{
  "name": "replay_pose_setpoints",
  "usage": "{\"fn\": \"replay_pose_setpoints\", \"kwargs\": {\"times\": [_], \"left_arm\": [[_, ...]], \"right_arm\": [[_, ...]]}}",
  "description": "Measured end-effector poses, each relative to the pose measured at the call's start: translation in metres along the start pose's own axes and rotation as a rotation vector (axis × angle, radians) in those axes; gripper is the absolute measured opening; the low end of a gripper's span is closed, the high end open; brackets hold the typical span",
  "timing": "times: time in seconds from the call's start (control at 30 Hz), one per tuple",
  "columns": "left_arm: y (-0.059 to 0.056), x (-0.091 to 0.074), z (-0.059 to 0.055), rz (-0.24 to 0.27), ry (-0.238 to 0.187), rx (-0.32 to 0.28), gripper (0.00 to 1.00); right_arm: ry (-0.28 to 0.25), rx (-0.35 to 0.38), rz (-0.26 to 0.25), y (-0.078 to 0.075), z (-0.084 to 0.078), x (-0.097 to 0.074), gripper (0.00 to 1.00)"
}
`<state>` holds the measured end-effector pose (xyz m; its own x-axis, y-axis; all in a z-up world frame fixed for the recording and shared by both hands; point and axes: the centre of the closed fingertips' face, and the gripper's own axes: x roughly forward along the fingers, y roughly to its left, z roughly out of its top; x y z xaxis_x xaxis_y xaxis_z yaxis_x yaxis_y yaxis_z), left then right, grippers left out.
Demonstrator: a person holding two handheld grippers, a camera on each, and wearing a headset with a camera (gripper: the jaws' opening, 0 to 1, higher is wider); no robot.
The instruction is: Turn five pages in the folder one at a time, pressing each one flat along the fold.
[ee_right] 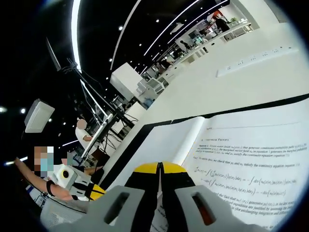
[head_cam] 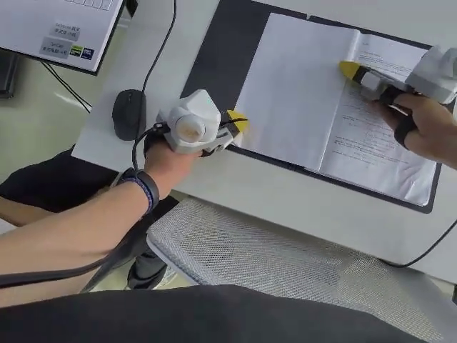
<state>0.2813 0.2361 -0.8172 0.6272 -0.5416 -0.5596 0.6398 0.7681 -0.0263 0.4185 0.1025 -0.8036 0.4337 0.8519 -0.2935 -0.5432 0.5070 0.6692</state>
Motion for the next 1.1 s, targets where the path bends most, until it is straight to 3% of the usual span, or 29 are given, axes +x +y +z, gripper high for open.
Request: {"fn": "replay_pose_setpoints", "kwargs": {"times": [0.3, 0.47, 0.63, 0.8, 1.1], "left_arm": [[0.000, 0.000, 0.000, -0.005, -0.002, -0.004, 0.00], [-0.002, 0.000, 0.001, -0.004, -0.006, -0.010, 0.00], [-0.002, -0.001, 0.001, -0.004, -0.006, -0.017, 0.00], [-0.002, -0.001, 0.001, 0.005, -0.014, -0.022, 0.00], [-0.002, -0.001, 0.000, 0.014, -0.021, -0.041, 0.00]], "right_arm": [[0.029, 0.012, 0.046, 0.033, -0.032, -0.016, 0.00], [0.089, -0.022, 0.093, 0.055, -0.055, -0.022, 0.00], [0.100, 0.004, 0.113, 0.082, -0.078, -0.035, 0.00], [0.150, -0.007, 0.146, 0.104, -0.101, -0.046, 0.00], [0.177, 0.030, 0.152, 0.122, -0.127, -0.063, 0.00]]}}
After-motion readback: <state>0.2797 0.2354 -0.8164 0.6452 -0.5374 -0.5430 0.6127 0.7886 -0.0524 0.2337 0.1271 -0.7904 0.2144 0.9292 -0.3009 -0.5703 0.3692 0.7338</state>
